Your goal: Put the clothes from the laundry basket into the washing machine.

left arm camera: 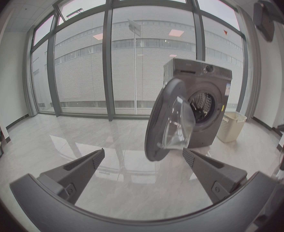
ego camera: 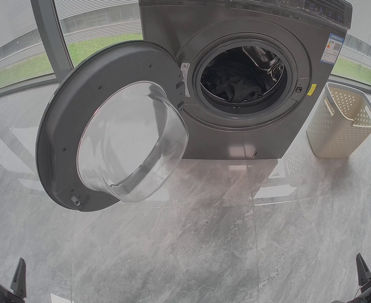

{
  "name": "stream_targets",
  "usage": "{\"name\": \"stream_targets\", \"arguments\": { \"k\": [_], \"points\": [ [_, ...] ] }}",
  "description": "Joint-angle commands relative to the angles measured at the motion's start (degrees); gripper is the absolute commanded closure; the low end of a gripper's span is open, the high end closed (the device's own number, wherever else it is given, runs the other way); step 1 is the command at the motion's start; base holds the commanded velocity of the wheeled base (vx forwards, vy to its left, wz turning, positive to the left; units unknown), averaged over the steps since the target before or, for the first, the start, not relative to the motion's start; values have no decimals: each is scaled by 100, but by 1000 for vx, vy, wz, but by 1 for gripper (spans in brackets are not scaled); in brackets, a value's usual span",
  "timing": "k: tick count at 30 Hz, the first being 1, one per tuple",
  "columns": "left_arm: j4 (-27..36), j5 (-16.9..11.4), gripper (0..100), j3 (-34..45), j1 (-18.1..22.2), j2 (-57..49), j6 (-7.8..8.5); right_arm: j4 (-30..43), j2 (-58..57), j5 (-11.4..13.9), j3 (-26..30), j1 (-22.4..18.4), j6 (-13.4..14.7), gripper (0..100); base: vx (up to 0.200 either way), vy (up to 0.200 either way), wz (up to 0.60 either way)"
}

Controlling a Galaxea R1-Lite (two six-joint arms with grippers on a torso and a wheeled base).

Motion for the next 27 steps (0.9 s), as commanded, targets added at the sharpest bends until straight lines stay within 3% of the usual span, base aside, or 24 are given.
{"name": "stream_targets", "arguments": {
  "k": [1, 7, 12, 13, 15, 17, 18, 23, 27],
  "points": [
    [-237, -348, 0, -1593, -143, 1804, -356, 5, -79, 2, 101, -6, 22, 0, 0, 0, 0],
    [-1327, -533, 0, -1900, -293, 3870, -312, 5, -79, -7, 92, -6, 22, 0, 0, 0, 0],
    [-2259, -858, 0, -2322, -231, 5267, -435, 5, -79, -7, 92, -6, 22, 0, 0, 0, 0],
    [-2461, -1157, 0, -2480, -214, 5663, -488, 5, -79, 2, 92, -6, 22, 0, 0, 0, 0],
    [-2540, -1297, 0, -2577, -196, 5856, -488, 5, -79, -7, 92, 3, 22, 0, 0, 0, 0],
    [-2628, -1719, 0, -2823, -126, 6313, -479, 5, -79, -7, 92, -6, 22, 0, 0, 0, 0],
    [-2628, -1763, 0, -2849, -108, 6348, -479, 5, -79, 2, 92, 3, 22, 0, 0, 0, 0],
    [-2689, -2800, 0, -3034, -143, 6621, -523, -4, -79, 2, 92, 3, 14, 0, 0, 0, 0],
    [-2689, -3196, 0, -3016, -372, 6568, -532, -4, -79, 2, 92, 3, 22, 0, 0, 0, 0]
  ]
}}
